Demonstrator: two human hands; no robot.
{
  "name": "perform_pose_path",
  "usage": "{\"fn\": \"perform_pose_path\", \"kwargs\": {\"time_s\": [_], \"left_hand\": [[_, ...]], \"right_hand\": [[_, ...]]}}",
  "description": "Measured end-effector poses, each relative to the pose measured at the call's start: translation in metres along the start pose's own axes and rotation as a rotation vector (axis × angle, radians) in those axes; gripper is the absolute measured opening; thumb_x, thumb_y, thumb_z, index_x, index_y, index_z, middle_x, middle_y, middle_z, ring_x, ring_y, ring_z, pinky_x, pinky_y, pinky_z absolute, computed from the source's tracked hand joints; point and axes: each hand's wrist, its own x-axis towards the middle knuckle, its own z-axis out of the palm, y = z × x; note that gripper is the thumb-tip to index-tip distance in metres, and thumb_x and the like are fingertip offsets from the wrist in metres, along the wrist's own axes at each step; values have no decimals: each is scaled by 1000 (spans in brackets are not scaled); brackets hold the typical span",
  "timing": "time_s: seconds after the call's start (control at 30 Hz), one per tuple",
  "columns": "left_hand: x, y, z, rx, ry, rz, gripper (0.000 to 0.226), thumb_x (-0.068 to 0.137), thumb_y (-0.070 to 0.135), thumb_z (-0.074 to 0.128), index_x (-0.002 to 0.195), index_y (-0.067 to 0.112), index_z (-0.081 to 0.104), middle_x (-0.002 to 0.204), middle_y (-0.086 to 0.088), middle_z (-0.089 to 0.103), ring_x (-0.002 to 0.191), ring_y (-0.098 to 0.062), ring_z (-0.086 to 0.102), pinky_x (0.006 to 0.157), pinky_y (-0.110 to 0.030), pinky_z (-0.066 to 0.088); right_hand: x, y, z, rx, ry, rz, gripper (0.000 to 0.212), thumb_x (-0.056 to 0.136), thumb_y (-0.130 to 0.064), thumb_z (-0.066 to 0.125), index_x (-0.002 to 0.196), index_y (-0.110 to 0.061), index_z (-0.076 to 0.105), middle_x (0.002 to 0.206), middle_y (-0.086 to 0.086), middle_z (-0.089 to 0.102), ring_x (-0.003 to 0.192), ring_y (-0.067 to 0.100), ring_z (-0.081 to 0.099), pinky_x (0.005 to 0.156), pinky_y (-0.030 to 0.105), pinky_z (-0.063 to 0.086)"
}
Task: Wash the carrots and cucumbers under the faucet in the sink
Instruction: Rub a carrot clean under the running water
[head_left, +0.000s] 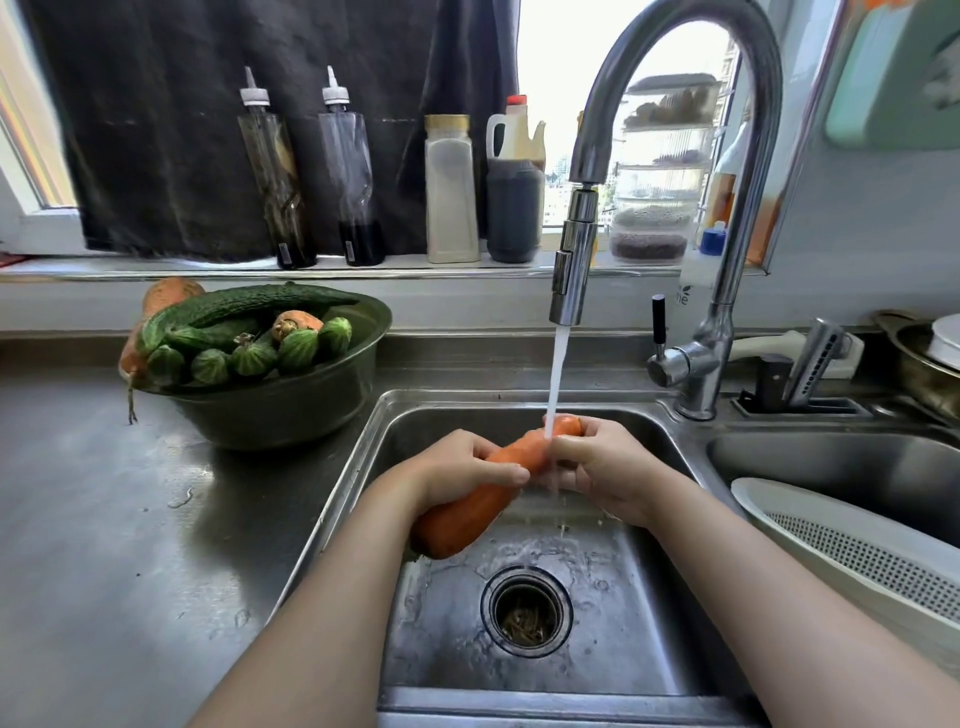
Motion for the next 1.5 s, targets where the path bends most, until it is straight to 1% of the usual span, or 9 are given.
{"fn": "perform_pose_path", "kwargs": {"time_s": [0.17,0.37,0.43,0.53,0.73,0.9,1.1,1.23,1.5], "left_hand": [[0,-1,-2,-10,-8,3,28,87,44,78,93,16,78,92,-8,79,86,-24,76,86,-44,60],[2,-1,-3,22,11,11,22,87,44,78,89,22,78,91,-3,78,84,-17,75,85,-39,60],[3,-1,-2,56,13,14,22,85,45,78,88,23,78,88,0,78,81,-14,74,81,-36,59],[4,-1,0,129,-8,11,20,81,47,79,87,28,79,86,3,78,81,-14,75,80,-35,60],[5,-3,-1,189,45,36,29,78,52,79,103,39,71,97,11,73,92,-11,71,82,-32,56],[7,-1,4,229,80,21,47,71,56,83,107,34,64,99,10,72,91,-8,70,87,-37,59],[7,1,0,248,156,77,42,67,52,89,98,34,67,94,11,73,87,-6,70,85,-35,60],[6,1,0,260,157,74,47,58,60,86,95,38,68,94,12,74,88,-8,71,87,-40,60],[3,5,0,270,170,71,50,57,60,86,98,38,68,96,14,73,89,-7,71,89,-41,60]], "right_hand": [[3,1,-2,-4,32,11,22,90,9,66,112,12,66,110,31,72,98,41,74,90,50,59],[1,-3,-4,24,-17,9,25,87,21,55,108,11,66,102,26,74,93,38,75,79,42,64],[2,1,-6,-23,-11,15,29,83,9,72,111,7,65,108,27,73,97,38,75,83,43,63],[5,7,-3,-229,96,31,75,53,-20,99,116,-6,62,108,23,73,95,37,76,88,52,61],[6,4,-11,-15,-18,27,36,94,10,63,127,-1,57,121,26,67,107,38,72,93,50,59],[0,4,2,-361,138,-9,54,73,-7,89,117,-18,59,109,16,70,88,25,77,70,32,63],[3,0,0,-309,198,-24,33,79,0,77,106,-16,66,99,18,72,90,37,76,86,55,62],[-1,2,3,-399,172,-36,52,69,-10,91,111,-19,63,99,13,74,83,23,77,72,35,64],[1,3,1,-352,157,-49,51,70,-7,90,114,-17,63,104,15,72,84,22,78,74,36,65]]}}
